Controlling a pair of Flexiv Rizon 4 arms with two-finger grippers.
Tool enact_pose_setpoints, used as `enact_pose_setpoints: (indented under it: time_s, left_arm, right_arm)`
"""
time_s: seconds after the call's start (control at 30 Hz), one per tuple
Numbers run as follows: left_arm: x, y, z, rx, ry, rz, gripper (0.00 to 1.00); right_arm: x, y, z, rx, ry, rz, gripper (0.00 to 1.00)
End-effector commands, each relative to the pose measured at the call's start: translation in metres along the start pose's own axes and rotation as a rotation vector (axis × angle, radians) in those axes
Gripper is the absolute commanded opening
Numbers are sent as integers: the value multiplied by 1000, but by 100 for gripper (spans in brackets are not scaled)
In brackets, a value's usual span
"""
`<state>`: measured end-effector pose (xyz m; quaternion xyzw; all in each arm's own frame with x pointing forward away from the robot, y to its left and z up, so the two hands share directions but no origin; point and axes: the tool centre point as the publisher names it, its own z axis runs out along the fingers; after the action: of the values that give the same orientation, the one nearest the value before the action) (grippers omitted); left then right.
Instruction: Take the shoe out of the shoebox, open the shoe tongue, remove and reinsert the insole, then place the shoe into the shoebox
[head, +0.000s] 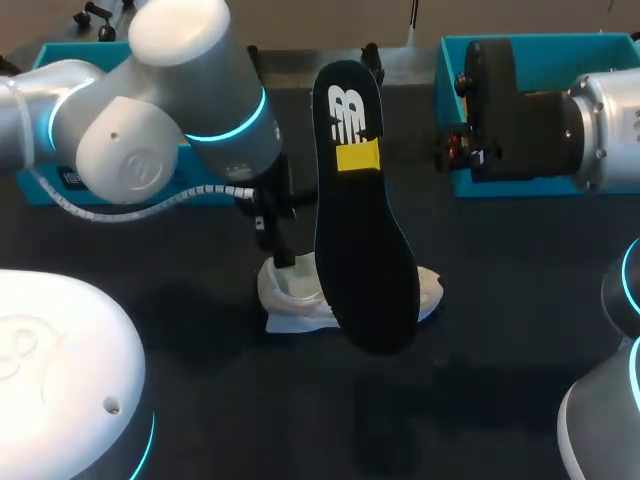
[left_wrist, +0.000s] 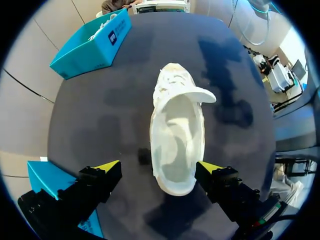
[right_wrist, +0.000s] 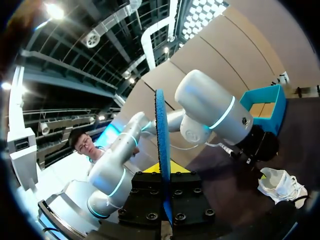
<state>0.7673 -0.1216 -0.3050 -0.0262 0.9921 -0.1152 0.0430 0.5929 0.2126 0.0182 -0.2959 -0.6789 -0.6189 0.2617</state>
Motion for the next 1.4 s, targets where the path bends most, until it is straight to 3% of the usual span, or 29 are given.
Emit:
enact_pose_setpoints:
  time_s: [0.03,0.27,0.5,0.73,1.4]
  left_arm:
    - [-5,-17,27,-15,-9,-1,100]
    - [-6,-29,50,16,16,7,100]
    - [-9,-33,71,-2,60,5,100]
    - [-7,-31,78,30,132,12,100]
    - [-4,-30,107,-2,169,32,100]
  right_arm:
    - [0,-1,2,-3,-1,1,0]
    - [0,-1,2,-3,-1,1,0]
    - [0,-1,2,-3,-1,1,0]
    - [0,-1,2,-3,-1,1,0]
    - [0,-1,2,-3,-1,1,0]
